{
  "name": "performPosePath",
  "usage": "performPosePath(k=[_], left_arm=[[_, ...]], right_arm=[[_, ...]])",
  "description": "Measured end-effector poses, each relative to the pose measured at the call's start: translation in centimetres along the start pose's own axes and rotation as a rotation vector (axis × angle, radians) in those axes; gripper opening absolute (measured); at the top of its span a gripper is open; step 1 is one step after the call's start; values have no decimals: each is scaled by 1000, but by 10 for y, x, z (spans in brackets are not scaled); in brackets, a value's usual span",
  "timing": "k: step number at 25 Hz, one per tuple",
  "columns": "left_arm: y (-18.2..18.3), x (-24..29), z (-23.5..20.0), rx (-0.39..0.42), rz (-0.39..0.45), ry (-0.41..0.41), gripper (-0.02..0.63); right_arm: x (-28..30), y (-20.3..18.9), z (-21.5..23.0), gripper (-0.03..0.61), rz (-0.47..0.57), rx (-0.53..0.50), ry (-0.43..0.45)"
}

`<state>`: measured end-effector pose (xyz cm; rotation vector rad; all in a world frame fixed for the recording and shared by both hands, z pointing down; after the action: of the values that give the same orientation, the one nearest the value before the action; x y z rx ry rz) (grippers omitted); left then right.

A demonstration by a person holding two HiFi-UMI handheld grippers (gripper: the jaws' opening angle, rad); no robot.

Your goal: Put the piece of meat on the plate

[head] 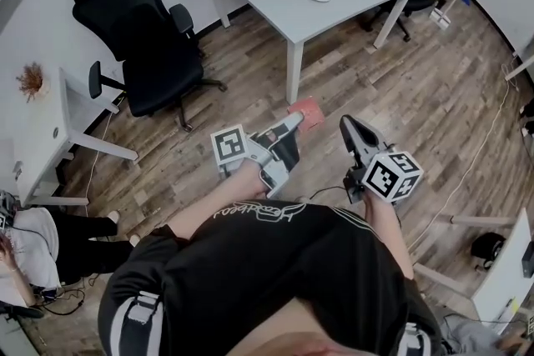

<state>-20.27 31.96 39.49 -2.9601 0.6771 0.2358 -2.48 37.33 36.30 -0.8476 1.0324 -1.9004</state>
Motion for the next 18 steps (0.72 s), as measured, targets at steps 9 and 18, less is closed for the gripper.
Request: performPosePath(k=[9,18], left_arm=[[0,77,-10,10,25,2,86],[-17,119,-16,9,19,-14,86]], right_arm=[[0,35,72,14,-29,-10,25],[-19,52,107,14,-39,-46,14]])
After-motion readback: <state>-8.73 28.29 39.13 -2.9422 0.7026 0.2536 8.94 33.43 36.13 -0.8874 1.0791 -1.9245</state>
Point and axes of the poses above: the fingertips, and each gripper's own axes: x forward along the fingers, z to its right, y out of its top, the point moved 6 cm from there along -x, backward along the fingers, and after that the axes turned 1 degree about -z, right-handed, at the moved point
